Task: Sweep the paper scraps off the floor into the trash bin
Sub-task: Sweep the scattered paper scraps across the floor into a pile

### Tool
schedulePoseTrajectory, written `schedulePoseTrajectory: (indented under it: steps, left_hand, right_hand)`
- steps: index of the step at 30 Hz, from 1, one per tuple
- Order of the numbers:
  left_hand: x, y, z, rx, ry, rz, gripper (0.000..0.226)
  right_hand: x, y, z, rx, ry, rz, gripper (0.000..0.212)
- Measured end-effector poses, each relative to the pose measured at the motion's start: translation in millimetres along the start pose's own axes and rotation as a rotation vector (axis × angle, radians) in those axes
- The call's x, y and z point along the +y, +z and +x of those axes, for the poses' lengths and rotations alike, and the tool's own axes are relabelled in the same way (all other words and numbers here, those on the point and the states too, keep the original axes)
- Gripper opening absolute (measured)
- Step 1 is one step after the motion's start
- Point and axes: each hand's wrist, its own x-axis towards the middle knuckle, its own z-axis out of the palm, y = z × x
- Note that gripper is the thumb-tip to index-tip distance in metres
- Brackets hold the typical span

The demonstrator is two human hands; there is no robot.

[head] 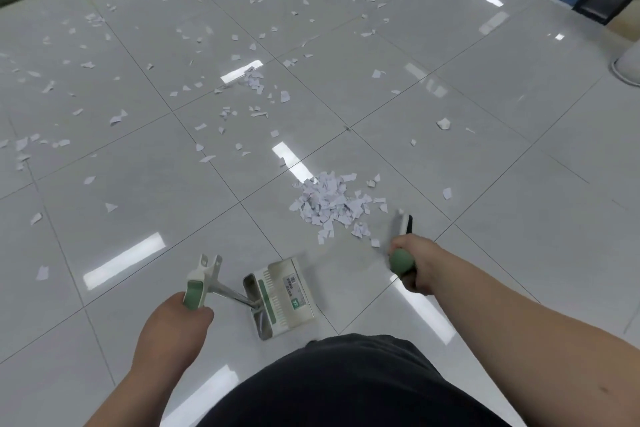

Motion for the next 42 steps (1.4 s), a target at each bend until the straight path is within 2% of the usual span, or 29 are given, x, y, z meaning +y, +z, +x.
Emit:
schedulePoseTrajectory:
  steps: [8, 13, 15, 19, 24, 28, 34, 38, 42]
  left_hand:
    - [15.9, 4.7, -5.3, 0.000, -0.026, 0.036, 0.013]
    - [45.1, 16.3, 2.3, 0.008, -0.024, 0.091, 0.015]
    - [60.5, 22.4, 5.5, 0.013, -0.022, 0.103, 0.017]
    - [98.4, 40.4, 9.6, 0.009, -0.040, 0.090, 0.017]
    - [164.0, 67.8, 15.5, 0.001, -0.006, 0.107, 0.014]
    - [219.1, 91.7, 25.3, -0.003, 0.010, 0.155, 0.012]
    - [288.6, 128.8, 36.4, 0.021, 0.023, 0.182, 0.010]
    - [320.7, 143.0, 38.1, 0.040, 0.018, 0.171, 0.008]
    - [341.7, 149.6, 36.6, 0.058, 0.006, 0.135, 0.008]
  right_hand:
    - [-48.8, 32.0, 12.8, -0.311, -0.006, 0.270, 0.009]
    - [-82.7, 34.5, 40.9, -0.440, 0.013, 0.460, 0.010]
    - [-91.5, 24.0, 52.0, -0.449, 0.014, 0.470, 0.019]
    - [-104.5, -19.8, 68.8, -0.400, -0.009, 0.354, 0.035]
    - [-132.8, -102.7, 73.9, -0.249, -0.066, 0.173, 0.023]
    - [-159.5, -169.8, 87.8, -0.087, -0.142, 0.018, 0.021]
    - [-209.3, -253.7, 128.5, 0.054, -0.152, -0.153, 0.021]
    - [-235.6, -283.9, 153.1, 0.082, -0.146, -0.248, 0.020]
    - [-250.1, -280.9, 162.3, 0.012, -0.108, -0.256, 0.018]
